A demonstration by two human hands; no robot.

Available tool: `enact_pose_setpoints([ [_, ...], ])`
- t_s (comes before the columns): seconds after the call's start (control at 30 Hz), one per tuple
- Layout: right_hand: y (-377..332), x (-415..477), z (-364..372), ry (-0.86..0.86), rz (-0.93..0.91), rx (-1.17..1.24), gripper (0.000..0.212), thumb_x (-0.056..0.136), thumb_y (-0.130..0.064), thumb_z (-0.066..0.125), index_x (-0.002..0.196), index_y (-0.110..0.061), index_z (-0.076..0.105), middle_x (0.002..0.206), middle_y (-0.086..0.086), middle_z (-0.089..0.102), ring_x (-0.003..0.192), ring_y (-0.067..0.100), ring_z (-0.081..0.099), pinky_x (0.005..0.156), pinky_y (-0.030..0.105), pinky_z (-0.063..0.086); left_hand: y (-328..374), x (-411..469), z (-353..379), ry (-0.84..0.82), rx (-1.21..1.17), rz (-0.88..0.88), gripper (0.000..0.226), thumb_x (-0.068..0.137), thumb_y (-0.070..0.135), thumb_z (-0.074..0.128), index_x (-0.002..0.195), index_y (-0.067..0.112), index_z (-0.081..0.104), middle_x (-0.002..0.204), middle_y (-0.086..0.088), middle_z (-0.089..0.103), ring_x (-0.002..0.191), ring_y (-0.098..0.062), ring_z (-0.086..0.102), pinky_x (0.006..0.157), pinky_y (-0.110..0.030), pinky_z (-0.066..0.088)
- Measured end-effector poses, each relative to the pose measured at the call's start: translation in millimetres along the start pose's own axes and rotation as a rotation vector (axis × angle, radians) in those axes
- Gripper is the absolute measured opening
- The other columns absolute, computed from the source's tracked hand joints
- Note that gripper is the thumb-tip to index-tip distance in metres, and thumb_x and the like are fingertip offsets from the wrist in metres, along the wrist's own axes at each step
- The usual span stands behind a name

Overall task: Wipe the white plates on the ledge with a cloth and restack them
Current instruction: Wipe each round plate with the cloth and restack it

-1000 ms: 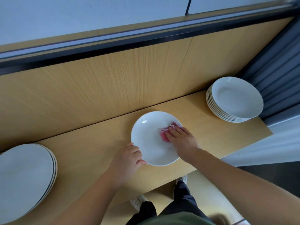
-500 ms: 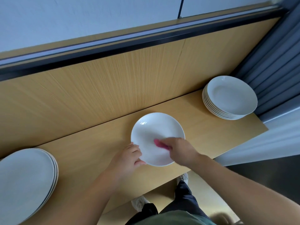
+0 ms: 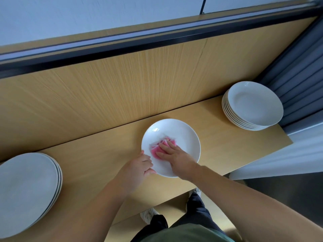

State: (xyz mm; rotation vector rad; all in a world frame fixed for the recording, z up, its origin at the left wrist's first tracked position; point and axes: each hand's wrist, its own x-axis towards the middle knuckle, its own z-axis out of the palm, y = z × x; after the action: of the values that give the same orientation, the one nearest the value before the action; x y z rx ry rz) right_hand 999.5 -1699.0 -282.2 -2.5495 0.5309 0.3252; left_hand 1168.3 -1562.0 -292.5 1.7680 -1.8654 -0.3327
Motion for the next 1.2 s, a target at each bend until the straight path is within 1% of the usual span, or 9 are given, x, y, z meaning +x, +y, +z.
enact_pose_setpoints([
  [0.1,10,-31,-12,-0.076,-0.051,-0.023,0.066,0.094,0.002,0.045,0.151,-0.028,0.03,0.162,-0.004,0.009,0.143,0.01,-0.01,0.12,0.029,-0.007,1,0,-2,-0.018,-0.039,-0.028,0.065,0.095,0.056,0.036,0.075,0.007,0.073,0.081,-0.001,0.068,0.086,-0.004,0.057,0.116,-0.015,0.01],
  [0.2,21,-44,-34,-0.153,-0.091,-0.089,0.067,0.09,0.008,0.042,0.147,-0.026,0.041,0.161,-0.001,0.02,0.15,0.016,0.007,0.116,0.021,-0.006,1,1,-4,-0.057,-0.05,-0.076,0.053,0.086,0.051,0.05,0.074,0.005,0.074,0.082,-0.003,0.069,0.087,-0.005,0.057,0.116,-0.014,0.008],
  [0.33,27,-16,-54,-0.144,0.089,-0.228,0.06,0.099,-0.003,0.037,0.151,-0.032,0.03,0.164,-0.002,0.008,0.15,0.023,0.006,0.118,0.034,0.015,0,0,-7,-0.101,-0.045,-0.109,0.046,0.083,0.046,0.054,0.079,0.005,0.074,0.087,-0.002,0.07,0.091,-0.003,0.058,0.116,-0.015,0.011],
  [0.47,24,5,-51,-0.111,0.13,-0.27,0.061,0.1,-0.006,0.031,0.155,-0.027,0.016,0.164,0.005,-0.003,0.15,0.026,-0.004,0.12,0.037,0.001,4,2,-8,-0.177,-0.071,-0.161,0.051,0.084,0.051,0.051,0.074,0.005,0.072,0.082,-0.001,0.068,0.087,-0.003,0.057,0.111,-0.018,0.026],
  [0.53,26,-4,-47,-0.118,0.137,-0.271,0.061,0.1,-0.008,0.032,0.156,-0.026,0.011,0.164,0.006,-0.003,0.15,0.026,-0.003,0.12,0.035,-0.003,8,5,-11,-0.198,-0.071,-0.205,0.061,0.086,0.057,0.047,0.074,0.003,0.072,0.082,-0.005,0.068,0.085,-0.007,0.058,0.11,-0.006,0.016],
  [0.73,21,-44,-56,-0.227,0.016,-0.285,0.055,0.091,-0.004,0.043,0.14,-0.028,0.041,0.141,0.005,0.045,0.13,0.032,0.043,0.106,0.035,0.036,27,22,-29,-0.396,-0.081,-0.37,0.079,0.071,0.065,0.039,0.091,-0.004,0.071,0.107,-0.014,0.067,0.109,-0.006,0.047,0.104,0.003,-0.004],
  [0.9,44,-59,-87,0.028,0.125,0.287,0.035,0.103,-0.038,0.038,0.132,-0.053,0.05,0.13,-0.017,0.059,0.113,0.014,0.055,0.095,0.027,0.046,50,39,-31,-0.619,0.172,-0.427,0.046,0.089,0.045,0.061,0.129,0.023,0.056,0.139,0.01,0.048,0.133,-0.011,0.037,0.115,-0.025,0.021],
  [1.07,62,-77,-112,0.214,0.118,0.376,0.044,0.1,-0.013,0.04,0.132,-0.037,0.058,0.109,-0.011,0.068,0.1,0.012,0.06,0.089,0.027,0.048,115,72,4,-0.525,0.235,-0.383,0.041,0.092,0.049,0.049,0.114,0.015,0.051,0.123,0.005,0.047,0.114,-0.024,0.051,0.09,-0.035,0.043],
  [1.2,70,-85,-113,0.284,0.095,0.399,0.052,0.095,0.0,0.039,0.134,-0.029,0.058,0.106,-0.018,0.066,0.094,0.003,0.057,0.086,0.021,0.047,137,83,47,-0.494,0.348,-0.545,0.063,0.093,0.05,0.047,0.141,0.013,0.033,0.153,-0.005,0.026,0.14,-0.027,0.027,0.109,-0.044,0.029],
])
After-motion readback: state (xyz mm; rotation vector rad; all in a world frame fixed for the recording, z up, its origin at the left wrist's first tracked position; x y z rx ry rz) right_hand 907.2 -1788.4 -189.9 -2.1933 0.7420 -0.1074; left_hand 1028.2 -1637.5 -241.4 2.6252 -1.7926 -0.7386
